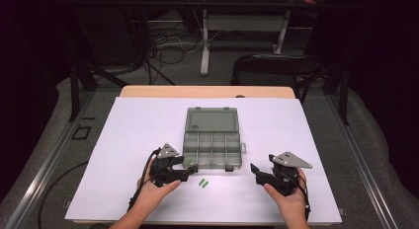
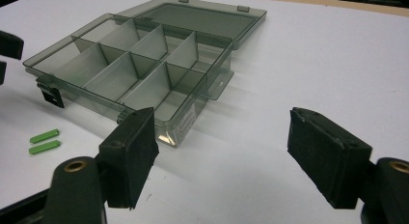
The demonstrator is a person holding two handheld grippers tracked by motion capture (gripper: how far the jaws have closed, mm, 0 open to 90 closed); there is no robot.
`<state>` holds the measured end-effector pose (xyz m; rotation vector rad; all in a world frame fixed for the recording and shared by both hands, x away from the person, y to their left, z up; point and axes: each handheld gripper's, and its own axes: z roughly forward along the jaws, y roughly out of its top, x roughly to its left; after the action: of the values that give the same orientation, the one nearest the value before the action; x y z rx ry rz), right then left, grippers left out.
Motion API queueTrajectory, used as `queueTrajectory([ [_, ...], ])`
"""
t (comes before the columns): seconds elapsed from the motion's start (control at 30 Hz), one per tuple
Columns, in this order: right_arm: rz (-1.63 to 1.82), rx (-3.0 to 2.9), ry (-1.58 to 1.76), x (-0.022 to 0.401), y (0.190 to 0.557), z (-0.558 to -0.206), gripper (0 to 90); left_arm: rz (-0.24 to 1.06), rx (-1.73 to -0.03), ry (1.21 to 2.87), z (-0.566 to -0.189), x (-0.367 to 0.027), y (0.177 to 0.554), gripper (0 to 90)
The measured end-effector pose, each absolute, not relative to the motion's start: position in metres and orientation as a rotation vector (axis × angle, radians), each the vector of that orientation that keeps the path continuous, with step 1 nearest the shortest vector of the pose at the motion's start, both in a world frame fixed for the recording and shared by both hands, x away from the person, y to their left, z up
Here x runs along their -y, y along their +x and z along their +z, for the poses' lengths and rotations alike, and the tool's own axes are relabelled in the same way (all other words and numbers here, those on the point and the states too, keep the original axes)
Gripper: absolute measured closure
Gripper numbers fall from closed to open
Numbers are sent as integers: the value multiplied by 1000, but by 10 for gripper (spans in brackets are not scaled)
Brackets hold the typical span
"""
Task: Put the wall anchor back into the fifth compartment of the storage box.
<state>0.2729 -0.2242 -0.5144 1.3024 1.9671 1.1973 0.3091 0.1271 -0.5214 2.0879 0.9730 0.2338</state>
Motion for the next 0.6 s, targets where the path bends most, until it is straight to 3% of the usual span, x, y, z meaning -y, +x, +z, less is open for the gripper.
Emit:
queueTrajectory([
  [0.1, 1182, -1982, 1310, 225, 272, -513, 245, 219, -960, 2106, -524, -124, 304, 391],
  [0.6, 1189, -1980, 1308, 223, 274, -515, 226, 162, -945, 2165, -539, -105, 294, 584],
])
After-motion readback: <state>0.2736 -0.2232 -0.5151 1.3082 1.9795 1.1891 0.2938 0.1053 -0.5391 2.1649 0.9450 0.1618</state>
